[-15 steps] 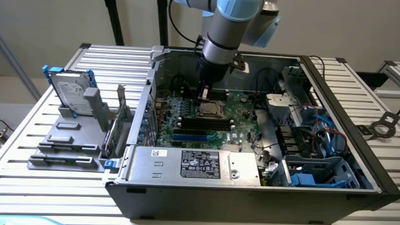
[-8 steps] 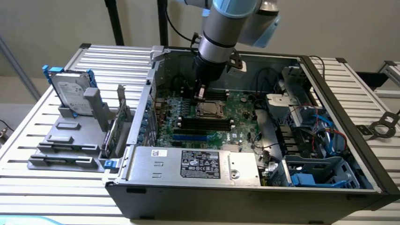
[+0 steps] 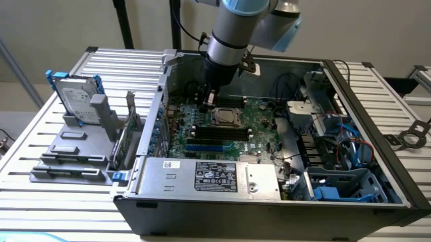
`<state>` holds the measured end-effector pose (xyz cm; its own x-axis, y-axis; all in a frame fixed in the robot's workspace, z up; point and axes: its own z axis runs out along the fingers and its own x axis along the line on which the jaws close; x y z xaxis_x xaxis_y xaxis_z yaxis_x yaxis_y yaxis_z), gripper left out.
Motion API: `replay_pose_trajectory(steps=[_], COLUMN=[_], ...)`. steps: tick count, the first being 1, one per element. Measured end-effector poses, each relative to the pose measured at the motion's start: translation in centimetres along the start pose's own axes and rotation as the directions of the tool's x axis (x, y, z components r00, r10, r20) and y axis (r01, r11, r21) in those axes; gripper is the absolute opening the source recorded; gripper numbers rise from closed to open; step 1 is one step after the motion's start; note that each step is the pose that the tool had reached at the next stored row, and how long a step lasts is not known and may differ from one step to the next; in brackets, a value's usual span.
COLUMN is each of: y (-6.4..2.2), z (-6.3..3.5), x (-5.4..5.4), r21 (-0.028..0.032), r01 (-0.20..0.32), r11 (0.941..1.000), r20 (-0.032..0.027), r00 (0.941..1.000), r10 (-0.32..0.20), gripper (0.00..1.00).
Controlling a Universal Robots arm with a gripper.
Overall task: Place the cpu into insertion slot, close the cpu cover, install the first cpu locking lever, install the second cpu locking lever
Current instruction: 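Close the cpu cover, then install the first cpu locking lever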
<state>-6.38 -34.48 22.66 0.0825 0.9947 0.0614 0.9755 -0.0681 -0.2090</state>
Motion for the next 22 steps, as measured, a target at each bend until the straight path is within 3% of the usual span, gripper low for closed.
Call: replay_pose_trajectory(steps=[14,17,18,22], y=[-0.13,-0.87,-1.06,-1.62], z=[0.01,0.1,0.05,-0.34], x=[0.0,-0.1,-0.1,-0.1], r21=[0.0001,0.0003,0.0006,0.0019], r01=[0.0,-0.004,-0.006,-0.018], r11=[1.0,1.0,1.0,0.9998], r20=[-0.0002,-0.007,-0.0118,-0.0422], r00=[1.0,1.0,0.9999,0.9989], r10=[0.0,0.004,0.006,0.018], gripper=[0.11,0.11,0.11,0.11])
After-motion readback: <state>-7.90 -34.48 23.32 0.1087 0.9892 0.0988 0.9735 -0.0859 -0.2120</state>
